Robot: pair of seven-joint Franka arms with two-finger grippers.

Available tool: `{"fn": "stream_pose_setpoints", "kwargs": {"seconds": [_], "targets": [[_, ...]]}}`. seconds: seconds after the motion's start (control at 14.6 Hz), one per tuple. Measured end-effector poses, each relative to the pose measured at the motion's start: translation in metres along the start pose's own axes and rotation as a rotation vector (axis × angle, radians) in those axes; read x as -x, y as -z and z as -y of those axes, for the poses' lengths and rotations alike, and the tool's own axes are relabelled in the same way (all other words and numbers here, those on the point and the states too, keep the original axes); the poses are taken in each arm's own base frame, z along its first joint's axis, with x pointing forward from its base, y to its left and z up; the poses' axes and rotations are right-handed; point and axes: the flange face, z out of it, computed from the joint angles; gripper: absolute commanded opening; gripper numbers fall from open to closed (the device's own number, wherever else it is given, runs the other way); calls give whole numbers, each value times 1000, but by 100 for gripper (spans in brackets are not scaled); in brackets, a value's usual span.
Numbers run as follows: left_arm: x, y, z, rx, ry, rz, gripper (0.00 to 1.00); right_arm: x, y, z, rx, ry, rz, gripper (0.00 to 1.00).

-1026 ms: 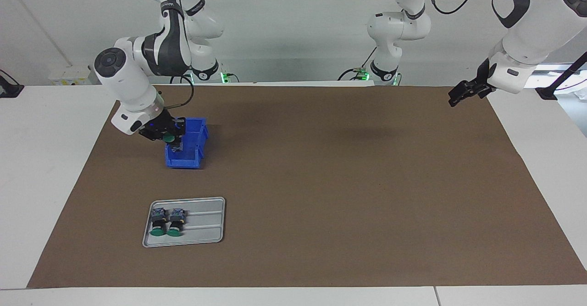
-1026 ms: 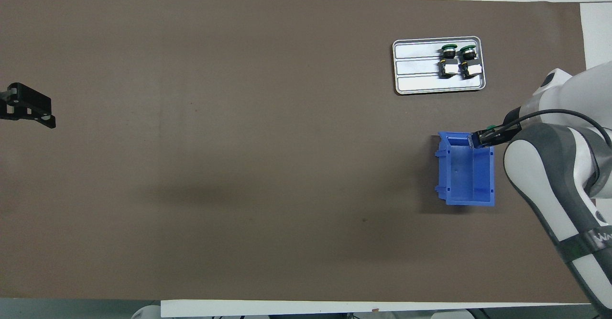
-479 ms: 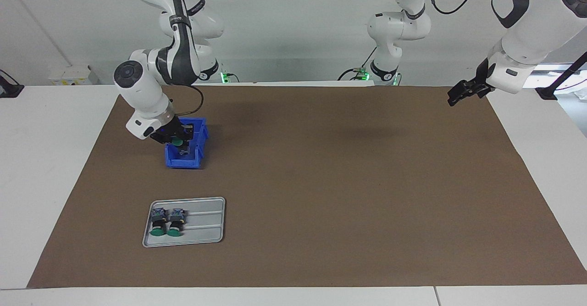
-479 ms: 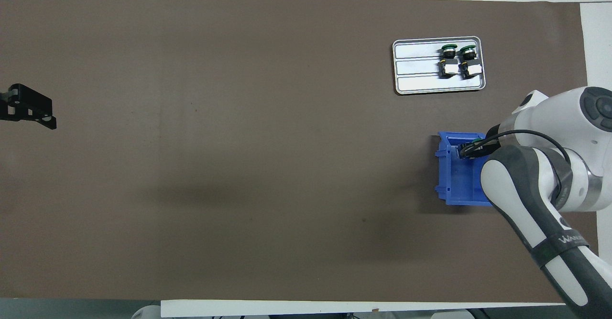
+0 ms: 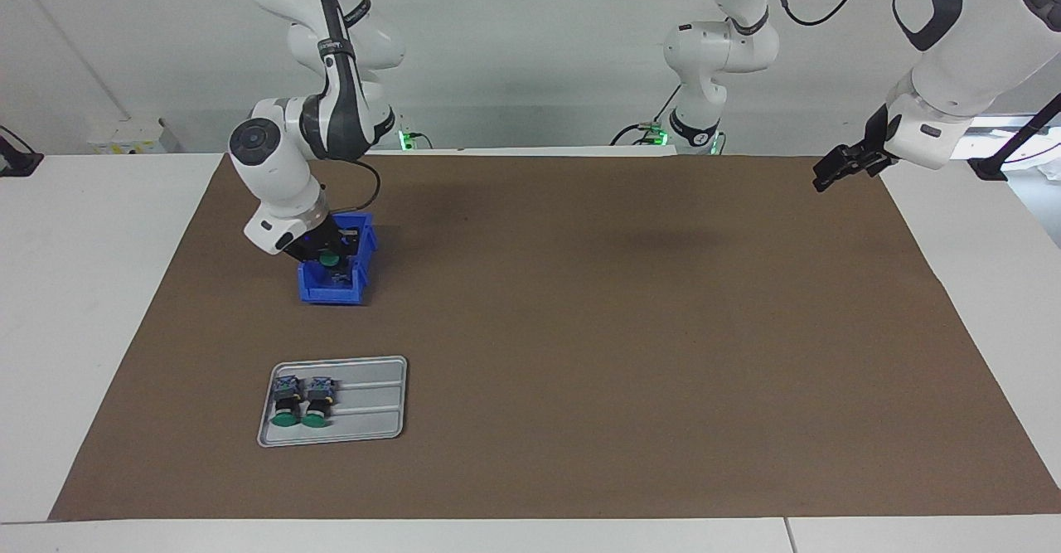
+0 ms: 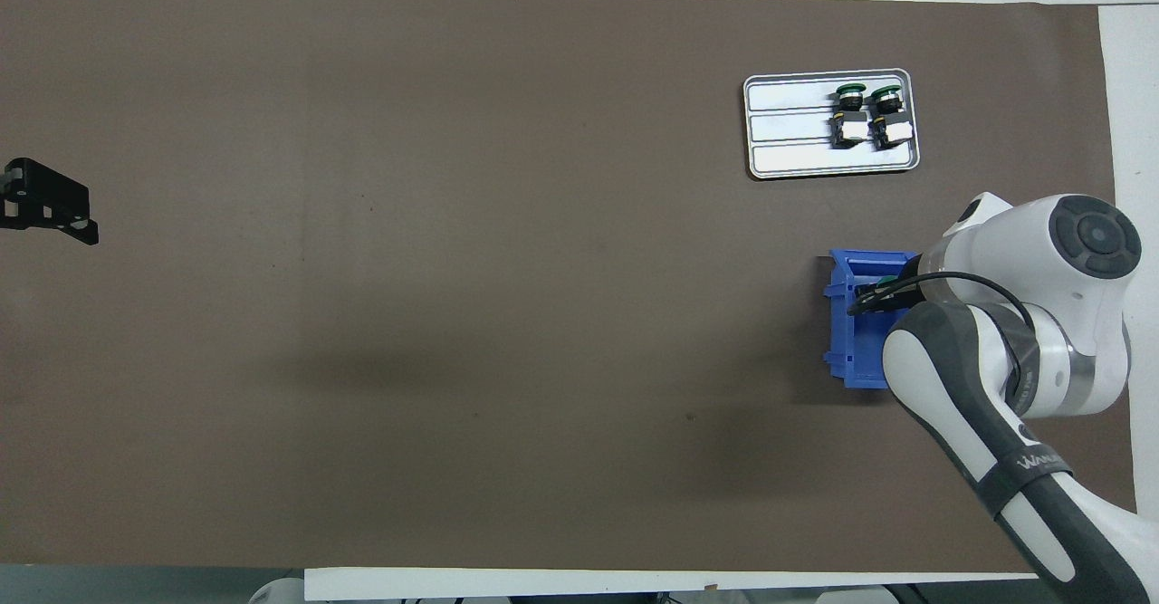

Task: Place and press button with both arms
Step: 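Lower the green button into the blue bin and open the right gripper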

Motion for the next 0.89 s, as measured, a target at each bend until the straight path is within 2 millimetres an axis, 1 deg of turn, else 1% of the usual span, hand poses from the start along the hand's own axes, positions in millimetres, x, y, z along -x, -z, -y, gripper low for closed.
{"fn": "stream_pose_setpoints", "kwargs": {"seconds": [0.14,0.27,0.75,0.89], "targets": [[0,0,1,0,1,0,100,1,-2,0,0,-1,1,43],[0,0,1,0,1,0,100,1,-2,0,0,-1,1,50],[0,0,1,0,1,0,100,1,-1,0,0,-1,0,50],[0,0,1,0,1,0,100,-2,6,0,-1,-1,10,51]]}}
